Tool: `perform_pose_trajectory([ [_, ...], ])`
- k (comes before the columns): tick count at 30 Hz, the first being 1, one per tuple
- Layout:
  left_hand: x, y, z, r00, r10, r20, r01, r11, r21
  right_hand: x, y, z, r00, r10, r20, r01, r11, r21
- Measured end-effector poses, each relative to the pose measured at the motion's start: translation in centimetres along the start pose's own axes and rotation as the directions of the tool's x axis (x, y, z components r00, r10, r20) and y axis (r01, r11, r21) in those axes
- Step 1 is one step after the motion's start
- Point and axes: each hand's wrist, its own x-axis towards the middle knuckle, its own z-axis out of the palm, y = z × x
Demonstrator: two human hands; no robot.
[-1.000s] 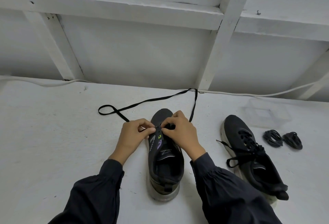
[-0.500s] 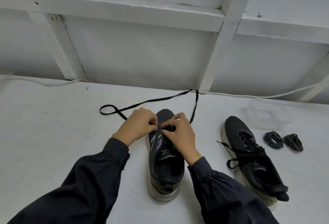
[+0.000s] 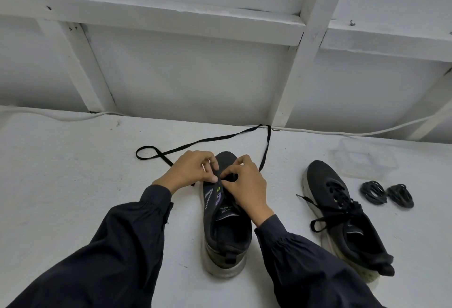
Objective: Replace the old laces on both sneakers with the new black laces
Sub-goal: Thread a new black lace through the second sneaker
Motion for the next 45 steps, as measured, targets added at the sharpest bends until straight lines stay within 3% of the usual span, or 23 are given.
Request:
perform_pose_trajectory([
  [3,-0.5,-0.4,0.7,0.999,0.046,-0.017,-0.047,0.998,-0.045,0.1,0.0,0.0,0.999,-0.045,0.011,0.045,0.999,-0.024],
  [9,-1.3,-0.4,1.8,0.999,-0.004,-0.035,-0.002,0.987,-0.163,-0.1,-0.5,-0.1,0.990,-0.125,0.069,0.135,0.977,-0.165],
  [17,-1.6,0.9,2.1,0.994,-0.096,-0.048,0.089,0.987,-0.135,0.3,-1.4,-0.7,0.985,-0.135,0.103,0.155,0.962,-0.226],
  [27,-2.1,1.0,3.3,0.974,-0.059,-0.220,0.048,0.997,-0.057,0.3,-1.7,-0.7,0.984,-0.132,0.123,0.160,0.955,-0.251],
  [34,-2.1,0.8,3.9,0.965,-0.040,-0.259,0.041,0.999,-0.002,0.7,-1.2,-1.3,0.987,-0.137,0.082,0.146,0.982,-0.116],
  [42,-2.4,1.0,4.2,0.959,-0.039,-0.279,0.065,0.995,0.082,1.4,-0.1,-1.7,0.999,-0.034,-0.006,0.034,0.998,0.060],
  [45,-2.0,0.9,4.4,0.938,-0.022,-0.347,0.042,0.998,0.051,1.4,0.7,-2.2,0.998,0.011,0.064,-0.027,0.967,0.254],
])
